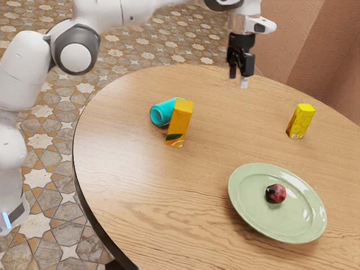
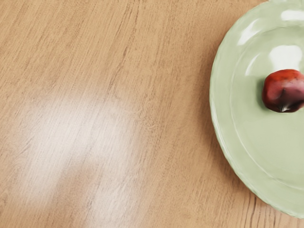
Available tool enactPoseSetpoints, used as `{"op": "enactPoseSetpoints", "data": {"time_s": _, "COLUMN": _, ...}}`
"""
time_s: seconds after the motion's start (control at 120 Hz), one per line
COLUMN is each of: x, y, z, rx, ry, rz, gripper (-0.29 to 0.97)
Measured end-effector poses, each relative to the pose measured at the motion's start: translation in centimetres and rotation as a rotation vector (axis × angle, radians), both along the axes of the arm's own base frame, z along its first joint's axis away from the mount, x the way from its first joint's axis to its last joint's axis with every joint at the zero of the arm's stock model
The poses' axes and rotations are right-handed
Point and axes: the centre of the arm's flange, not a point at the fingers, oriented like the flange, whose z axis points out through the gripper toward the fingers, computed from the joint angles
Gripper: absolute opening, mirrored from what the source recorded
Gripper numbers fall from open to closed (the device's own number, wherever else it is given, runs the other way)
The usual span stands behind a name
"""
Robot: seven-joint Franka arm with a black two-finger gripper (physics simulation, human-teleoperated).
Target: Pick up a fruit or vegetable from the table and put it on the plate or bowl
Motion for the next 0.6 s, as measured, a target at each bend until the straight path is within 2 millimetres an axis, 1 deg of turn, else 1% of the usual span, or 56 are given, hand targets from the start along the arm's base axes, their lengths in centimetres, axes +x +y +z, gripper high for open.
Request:
{"op": "enactPoseSetpoints", "data": {"time_s": 0.183, "x": -0.1, "y": 0.3, "z": 0.6, "rx": -0.044, "ry": -0.016, "rz": 0.015, "gripper": 0.68}}
{"op": "enactPoseSetpoints", "data": {"time_s": 0.442, "x": 0.0, "y": 0.3, "z": 0.9, "rx": -0.091, "ry": -0.009, "rz": 0.101, "gripper": 0.68}}
{"op": "enactPoseSetpoints", "data": {"time_s": 0.525, "x": -0.2, "y": -0.4, "z": 1.7, "rx": -0.098, "ry": -0.028, "rz": 0.12, "gripper": 0.68}}
{"op": "enactPoseSetpoints", "data": {"time_s": 0.6, "x": -0.1, "y": -0.4, "z": 2.0, "rx": -0.106, "ry": -0.039, "rz": 0.142, "gripper": 0.68}}
